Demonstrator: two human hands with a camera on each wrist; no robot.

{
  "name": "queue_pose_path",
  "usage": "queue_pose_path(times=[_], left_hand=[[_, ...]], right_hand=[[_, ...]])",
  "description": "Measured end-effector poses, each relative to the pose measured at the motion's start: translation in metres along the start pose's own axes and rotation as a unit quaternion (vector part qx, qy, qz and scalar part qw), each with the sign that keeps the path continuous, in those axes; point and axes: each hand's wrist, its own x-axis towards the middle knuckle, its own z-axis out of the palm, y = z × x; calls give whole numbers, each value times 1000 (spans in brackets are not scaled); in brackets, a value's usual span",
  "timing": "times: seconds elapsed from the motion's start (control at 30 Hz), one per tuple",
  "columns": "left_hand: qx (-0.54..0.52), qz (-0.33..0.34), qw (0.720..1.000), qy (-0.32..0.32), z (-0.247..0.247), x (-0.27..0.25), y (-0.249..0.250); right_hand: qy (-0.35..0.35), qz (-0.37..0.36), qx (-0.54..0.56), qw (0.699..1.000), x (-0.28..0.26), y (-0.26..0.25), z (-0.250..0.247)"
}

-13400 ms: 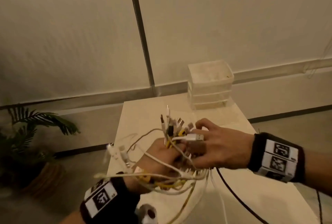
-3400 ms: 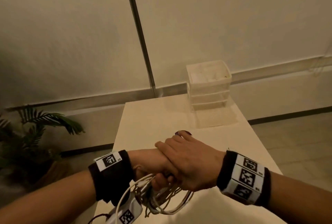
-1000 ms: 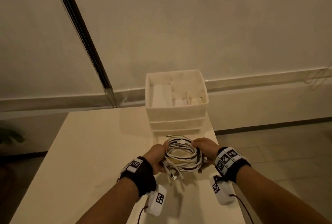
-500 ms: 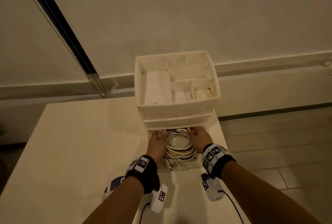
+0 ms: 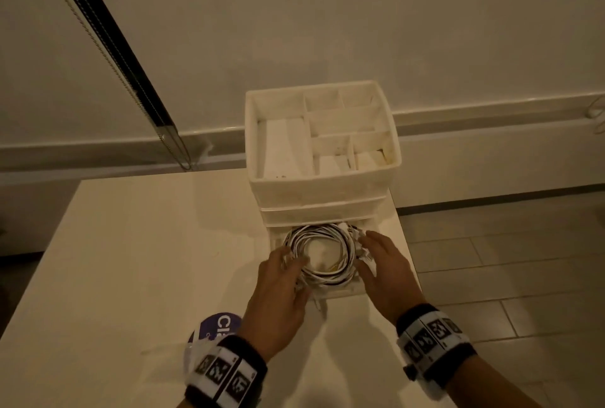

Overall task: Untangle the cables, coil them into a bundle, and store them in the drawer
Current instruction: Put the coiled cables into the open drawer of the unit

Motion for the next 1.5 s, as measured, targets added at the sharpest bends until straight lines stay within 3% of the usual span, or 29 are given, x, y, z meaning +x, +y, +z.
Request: queue_pose_path(times=[0.07, 0.27, 0.37, 0.6, 0.7, 0.83, 0.9, 0.97, 1.07, 1.13, 1.27, 1.4, 1.5], left_hand=[[33, 32, 998, -45, -4, -8, -7], [141, 76, 983, -93, -1, 18, -18], [139, 43, 980, -137, 0, 36, -13], [137, 2, 989, -52, 13, 38, -13], [163, 1, 982, -91, 11, 40, -11], [75, 21, 986, -146, 2, 45, -14], [24, 55, 995, -85, -5, 35, -16], [9, 121, 992, 37, -12, 22, -19], [44, 200, 969, 135, -18, 15, -25], [50, 198, 969, 140, -19, 20, -27], [-82, 67, 986, 127, -15, 26, -26], [65, 193, 978, 46, -4, 20, -39], [76, 215, 973, 23, -6, 17, -44]], right_hand=[[13, -41, -25, 999, -4, 8, -5], [-57, -67, -88, 992, -12, 20, 11], [-67, -61, -72, 993, -20, 25, 21], [-47, -69, -13, 996, -25, 32, 27], [-44, -63, -6, 997, -28, 30, 27], [-32, -49, -2, 998, -31, 24, 27], [3, -52, 11, 999, -27, 21, 20], [51, -77, 16, 996, -22, 14, 10], [25, -210, -51, 976, -13, -6, 3], [-32, -242, -95, 965, -4, -17, 7], [-55, -163, -47, 984, 12, -13, 9], [-108, -125, -65, 984, 6, 5, 9], [-144, -105, -100, 979, 5, 13, 3]])
